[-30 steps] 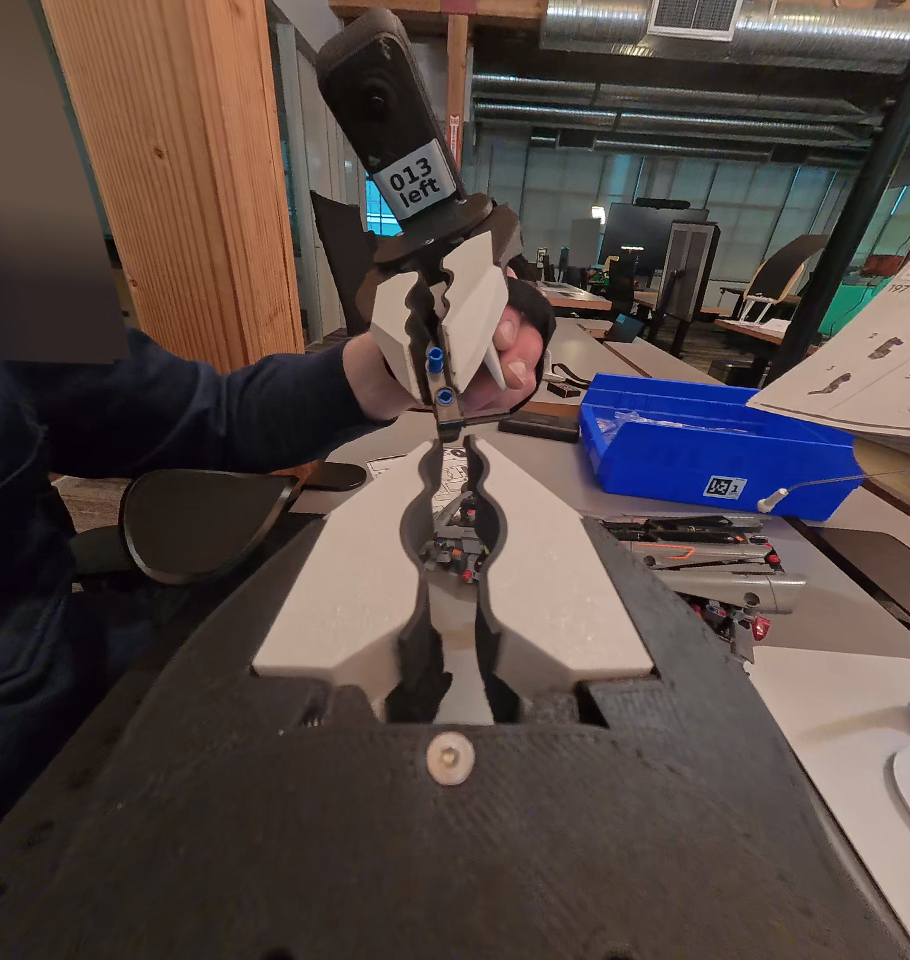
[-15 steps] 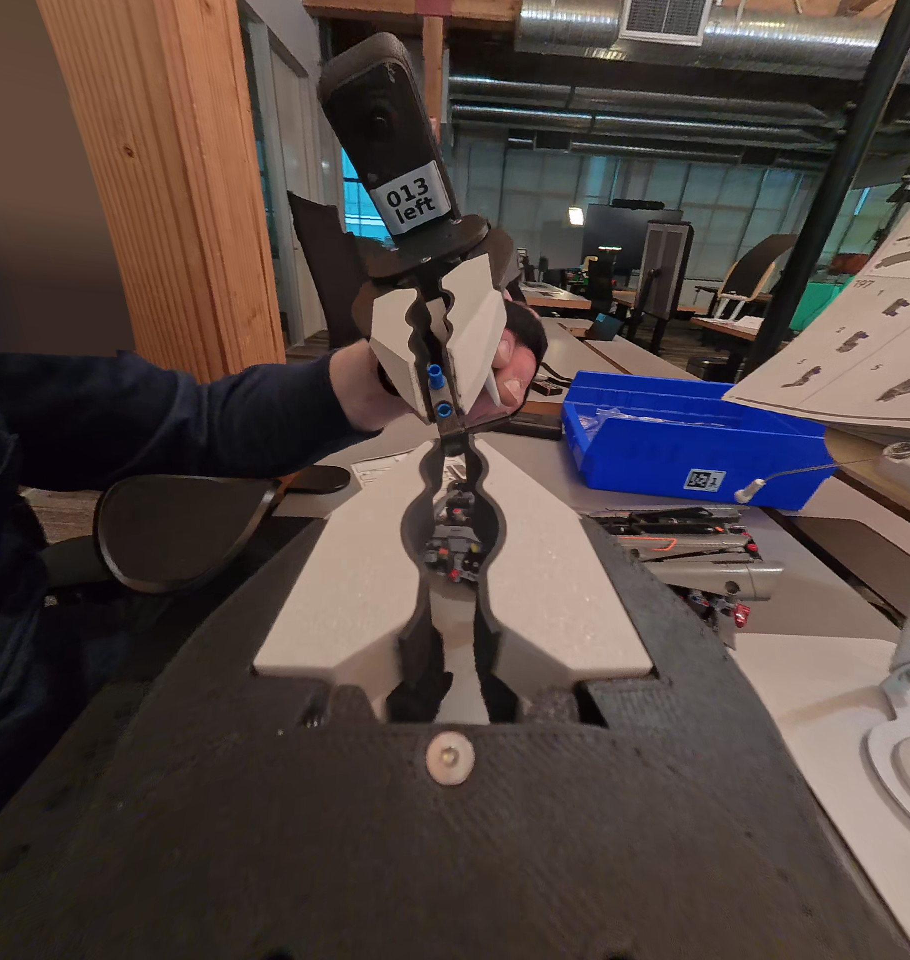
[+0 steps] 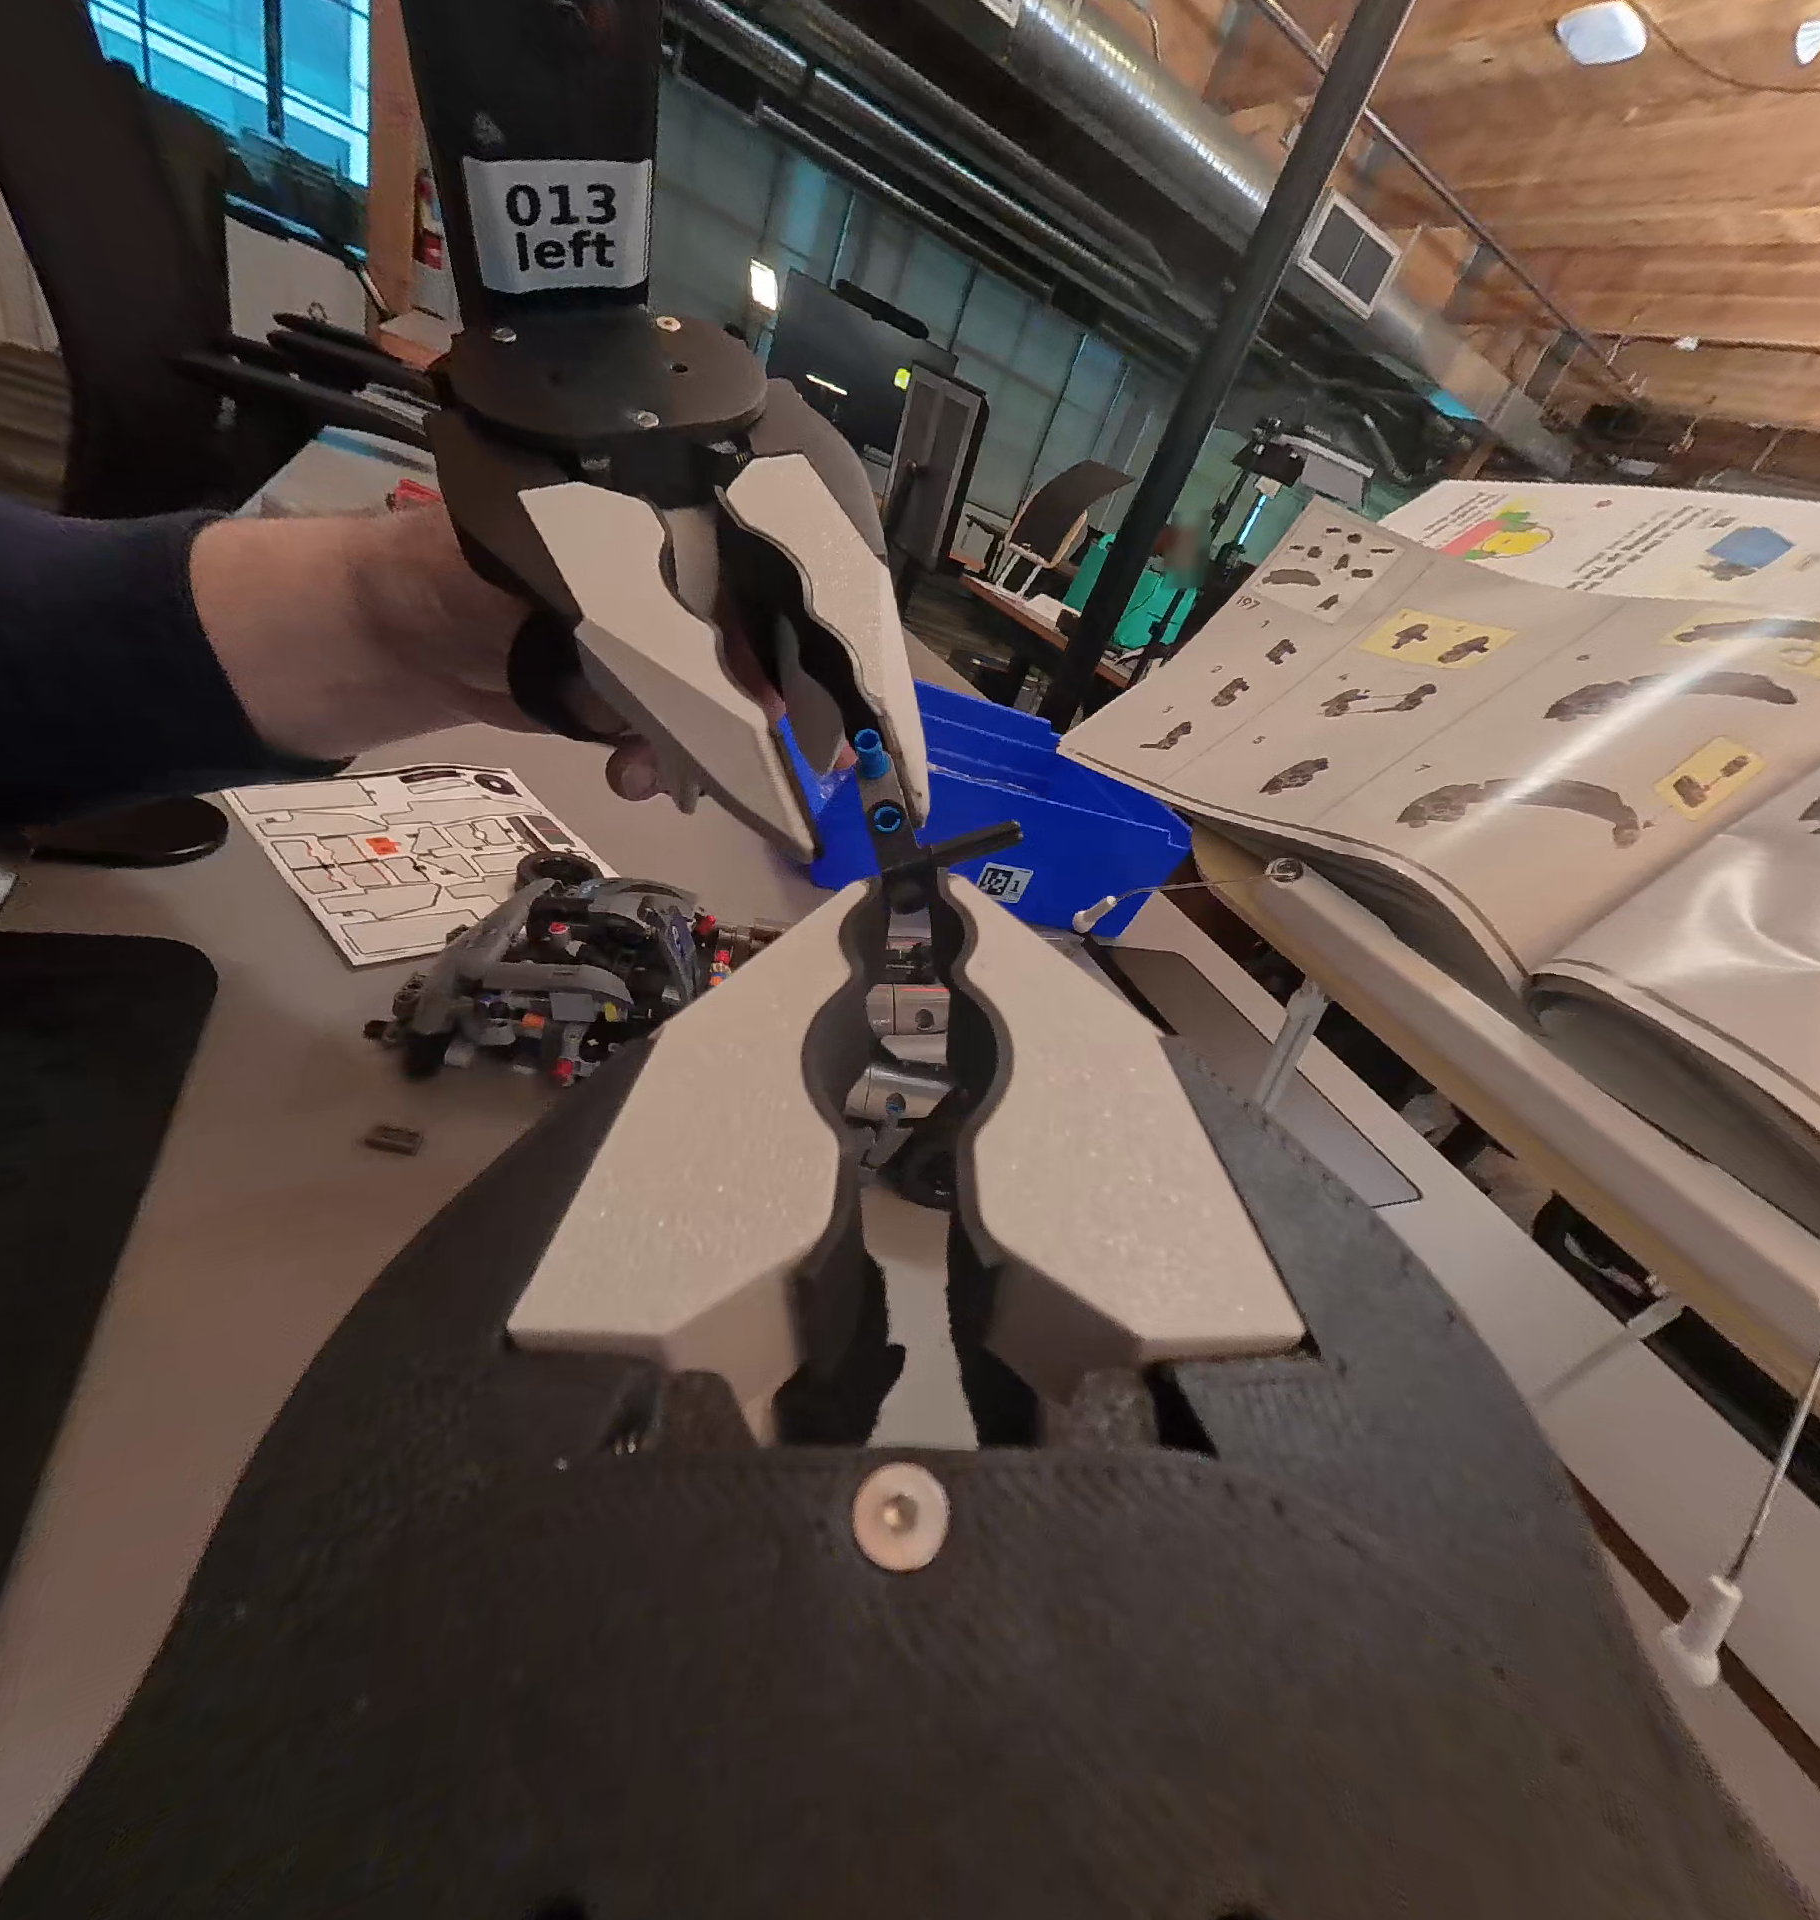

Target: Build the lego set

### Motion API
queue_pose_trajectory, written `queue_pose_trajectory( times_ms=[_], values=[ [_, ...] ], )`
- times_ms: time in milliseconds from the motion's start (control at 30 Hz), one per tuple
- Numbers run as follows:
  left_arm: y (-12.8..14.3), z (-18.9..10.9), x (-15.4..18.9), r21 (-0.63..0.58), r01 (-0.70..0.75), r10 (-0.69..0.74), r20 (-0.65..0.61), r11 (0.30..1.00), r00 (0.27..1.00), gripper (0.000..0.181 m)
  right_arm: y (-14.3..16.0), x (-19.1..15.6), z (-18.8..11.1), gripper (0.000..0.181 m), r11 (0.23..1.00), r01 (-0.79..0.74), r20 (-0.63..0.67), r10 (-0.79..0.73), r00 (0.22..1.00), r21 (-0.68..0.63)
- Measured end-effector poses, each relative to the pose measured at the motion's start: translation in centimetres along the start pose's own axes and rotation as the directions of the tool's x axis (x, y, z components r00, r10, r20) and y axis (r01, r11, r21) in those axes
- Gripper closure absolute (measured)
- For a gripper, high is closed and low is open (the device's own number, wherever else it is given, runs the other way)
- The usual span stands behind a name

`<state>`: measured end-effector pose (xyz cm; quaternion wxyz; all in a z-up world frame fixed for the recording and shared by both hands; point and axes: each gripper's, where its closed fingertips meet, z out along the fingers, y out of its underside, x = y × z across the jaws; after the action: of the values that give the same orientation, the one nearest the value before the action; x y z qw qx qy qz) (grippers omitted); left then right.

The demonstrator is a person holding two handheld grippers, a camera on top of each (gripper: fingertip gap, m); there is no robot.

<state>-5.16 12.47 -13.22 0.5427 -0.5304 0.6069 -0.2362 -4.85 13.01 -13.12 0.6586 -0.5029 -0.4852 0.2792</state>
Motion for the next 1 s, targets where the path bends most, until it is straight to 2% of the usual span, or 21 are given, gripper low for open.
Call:
queue_pose_trajectory(
  times_ms=[200, 400, 533, 633, 1000],
  values=[
    [0.2, 0.2, 0.2, -0.041, -0.059, 0.06, 0.014, 0.997, 0.998, 0.174, 0.0, -0.7, 0.2, 0.176, 1.0, 0.028, 0.015, -0.028, 0.999, -0.002],
    [0.2, 0.1, 0.4, -0.044, -0.072, 0.072, -0.009, 0.996, 0.997, 0.175, -0.1, -0.8, 0.2, 0.176, 0.999, 0.047, 0.016, -0.048, 0.999, 0.002],
    [0.2, 0.0, 0.2, -0.054, -0.034, 0.034, -0.009, 0.998, 0.999, 0.174, -0.2, -0.6, 0.1, 0.176, 0.987, 0.159, -0.047, -0.16, 0.986, -0.026],
    [0.4, -0.1, 0.0, -0.057, 0.017, -0.017, -0.003, 0.998, 1.0, 0.162, -0.1, -0.8, 0.3, 0.176, 0.97, 0.236, -0.075, -0.241, 0.968, -0.06],
    [0.5, -0.5, 0.7, -0.129, -0.008, 0.004, -0.029, 0.992, 1.0, 0.172, 0.4, -1.2, 0.7, 0.176, 0.93, 0.347, -0.097, -0.359, 0.928, -0.118]
  ],
)
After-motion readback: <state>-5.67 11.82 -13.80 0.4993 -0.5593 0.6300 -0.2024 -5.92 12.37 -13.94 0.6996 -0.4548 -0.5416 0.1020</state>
